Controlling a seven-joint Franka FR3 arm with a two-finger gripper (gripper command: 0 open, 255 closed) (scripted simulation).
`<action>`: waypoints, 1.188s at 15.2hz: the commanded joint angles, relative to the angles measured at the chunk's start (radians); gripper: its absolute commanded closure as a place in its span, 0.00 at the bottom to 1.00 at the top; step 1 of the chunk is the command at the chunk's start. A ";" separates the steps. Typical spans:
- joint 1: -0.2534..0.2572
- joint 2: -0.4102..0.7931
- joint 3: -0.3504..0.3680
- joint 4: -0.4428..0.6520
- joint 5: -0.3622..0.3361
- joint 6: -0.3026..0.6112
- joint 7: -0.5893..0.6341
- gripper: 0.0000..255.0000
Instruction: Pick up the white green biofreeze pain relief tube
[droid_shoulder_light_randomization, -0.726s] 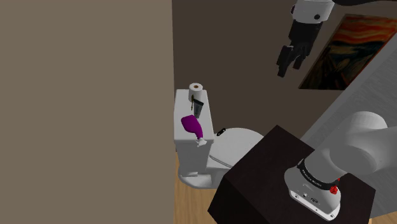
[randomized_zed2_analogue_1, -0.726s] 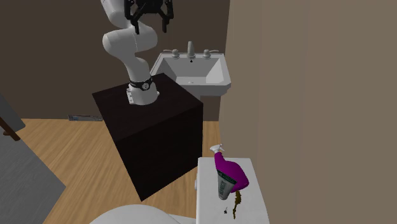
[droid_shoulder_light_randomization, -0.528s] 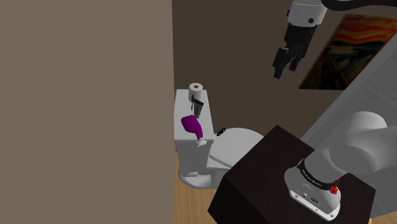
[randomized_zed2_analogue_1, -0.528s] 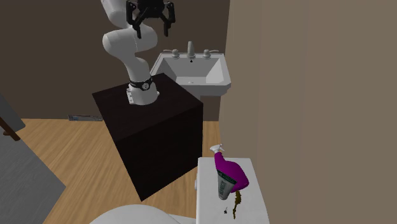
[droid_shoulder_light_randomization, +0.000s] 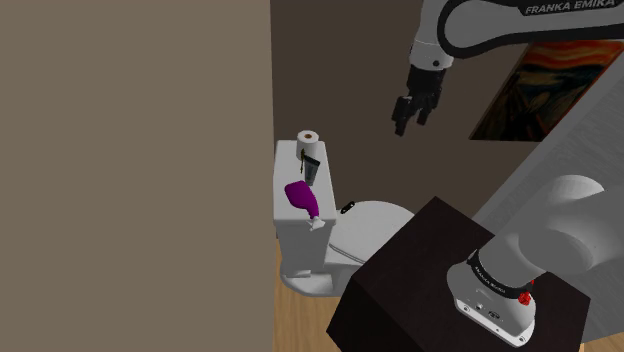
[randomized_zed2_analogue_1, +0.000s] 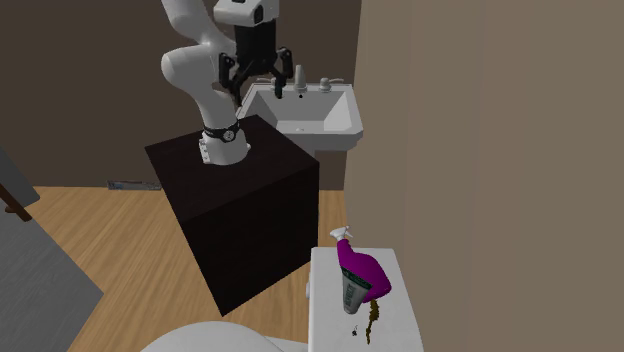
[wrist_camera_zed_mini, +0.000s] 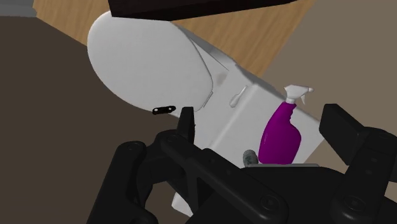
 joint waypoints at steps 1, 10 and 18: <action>0.001 0.064 -0.008 -0.003 0.002 0.074 -0.011 0.00; 0.012 0.385 -0.027 0.068 0.035 0.340 -0.061 0.00; 0.016 0.692 -0.026 0.227 0.085 0.501 -0.116 0.00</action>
